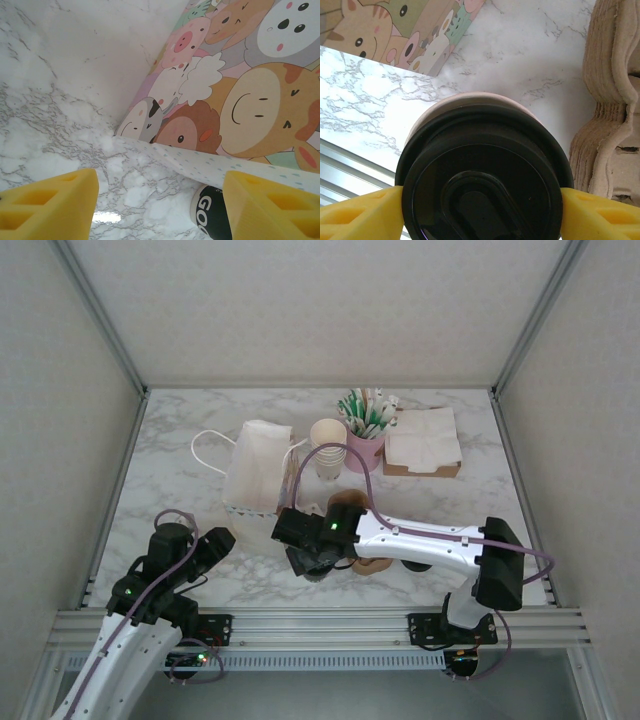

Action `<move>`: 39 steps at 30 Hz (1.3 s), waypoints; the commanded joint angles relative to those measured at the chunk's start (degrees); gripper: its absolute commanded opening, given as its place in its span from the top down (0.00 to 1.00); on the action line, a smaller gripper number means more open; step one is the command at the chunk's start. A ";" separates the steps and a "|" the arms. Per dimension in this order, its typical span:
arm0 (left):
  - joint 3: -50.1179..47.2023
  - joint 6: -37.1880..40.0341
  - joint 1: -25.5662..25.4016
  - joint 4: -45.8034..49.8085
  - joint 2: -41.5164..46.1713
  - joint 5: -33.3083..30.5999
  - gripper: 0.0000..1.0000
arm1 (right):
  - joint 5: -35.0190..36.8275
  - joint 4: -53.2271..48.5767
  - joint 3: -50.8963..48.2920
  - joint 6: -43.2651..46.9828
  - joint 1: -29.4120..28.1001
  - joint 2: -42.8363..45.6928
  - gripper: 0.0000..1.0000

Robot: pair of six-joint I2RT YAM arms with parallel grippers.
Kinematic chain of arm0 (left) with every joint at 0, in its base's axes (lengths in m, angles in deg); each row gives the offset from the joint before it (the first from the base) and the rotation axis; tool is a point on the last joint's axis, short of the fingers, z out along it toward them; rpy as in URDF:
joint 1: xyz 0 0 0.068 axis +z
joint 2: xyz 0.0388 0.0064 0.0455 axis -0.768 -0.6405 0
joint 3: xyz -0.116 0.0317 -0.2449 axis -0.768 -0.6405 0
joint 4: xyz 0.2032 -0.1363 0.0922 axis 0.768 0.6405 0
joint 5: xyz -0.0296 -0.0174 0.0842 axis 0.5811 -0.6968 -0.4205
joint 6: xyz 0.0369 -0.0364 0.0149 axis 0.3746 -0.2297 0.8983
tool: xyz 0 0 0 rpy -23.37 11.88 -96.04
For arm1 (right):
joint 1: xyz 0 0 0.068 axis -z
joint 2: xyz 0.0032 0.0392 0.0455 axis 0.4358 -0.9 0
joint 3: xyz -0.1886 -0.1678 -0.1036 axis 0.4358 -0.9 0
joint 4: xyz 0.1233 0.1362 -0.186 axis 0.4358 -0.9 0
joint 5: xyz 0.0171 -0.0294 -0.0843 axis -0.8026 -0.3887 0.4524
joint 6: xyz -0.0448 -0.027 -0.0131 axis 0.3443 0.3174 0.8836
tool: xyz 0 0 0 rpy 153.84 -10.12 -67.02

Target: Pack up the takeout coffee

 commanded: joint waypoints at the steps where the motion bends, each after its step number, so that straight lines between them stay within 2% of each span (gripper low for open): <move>1: -0.40 -0.95 -0.51 -0.86 -0.07 0.37 0.33 | 0.70 -0.71 0.59 -0.90 -0.72 -0.94 0.23; 28: -0.65 -0.69 -0.51 -0.48 0.07 0.52 0.33 | -0.33 1.65 -0.36 -1.45 -0.73 -0.52 0.23; 39: -0.67 -0.70 -0.51 -0.38 -0.01 0.35 0.33 | 1.86 -2.56 1.40 -1.37 -0.97 -2.24 0.23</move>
